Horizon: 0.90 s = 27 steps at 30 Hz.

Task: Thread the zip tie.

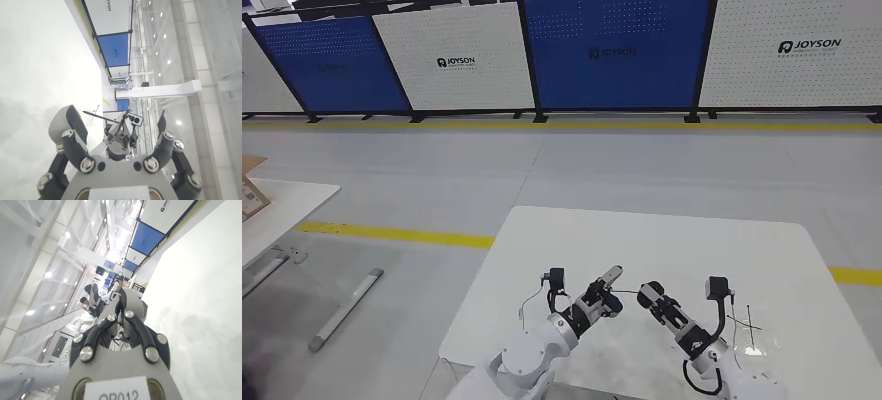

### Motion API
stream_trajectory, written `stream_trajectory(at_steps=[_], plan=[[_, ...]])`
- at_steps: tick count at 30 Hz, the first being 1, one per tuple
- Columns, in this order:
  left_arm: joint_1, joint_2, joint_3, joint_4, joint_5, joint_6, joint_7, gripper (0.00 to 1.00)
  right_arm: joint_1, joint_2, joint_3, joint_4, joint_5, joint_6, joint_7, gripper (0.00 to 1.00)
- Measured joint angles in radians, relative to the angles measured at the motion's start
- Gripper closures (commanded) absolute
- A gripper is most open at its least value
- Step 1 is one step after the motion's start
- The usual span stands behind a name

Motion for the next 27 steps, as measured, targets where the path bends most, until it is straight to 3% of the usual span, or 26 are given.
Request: stream_trajectory(at_steps=[6, 13, 15, 17, 19, 23, 27], plan=[[0.000, 0.000, 0.000, 0.000, 0.001, -0.001, -0.001, 0.00, 0.000, 0.000, 0.000, 0.000, 0.000, 0.000, -0.001, 1.00], [-0.001, -0.001, 0.013, 0.006, 0.061, -0.064, 0.005, 0.00, 0.000, 0.000, 0.000, 0.000, 0.000, 0.000, -0.001, 1.00], [0.000, -0.001, 0.012, 0.006, 0.063, -0.068, 0.006, 0.14, 0.000, 0.000, 0.000, 0.000, 0.000, 0.000, -0.001, 1.00], [0.000, -0.002, 0.011, 0.006, 0.062, -0.069, 0.006, 0.18, 0.000, 0.000, 0.000, 0.000, 0.000, 0.000, -0.001, 1.00], [0.000, -0.002, 0.012, 0.008, 0.052, -0.070, 0.001, 0.31, 0.000, 0.000, 0.000, 0.000, 0.000, 0.000, -0.001, 1.00], [0.000, -0.003, 0.010, 0.011, 0.039, -0.076, -0.013, 0.43, 0.000, 0.000, 0.000, 0.000, 0.000, 0.000, -0.001, 1.00], [0.001, -0.003, 0.008, 0.011, 0.037, -0.078, -0.020, 0.44, 0.000, 0.000, 0.000, 0.000, 0.000, 0.000, -0.001, 1.00]])
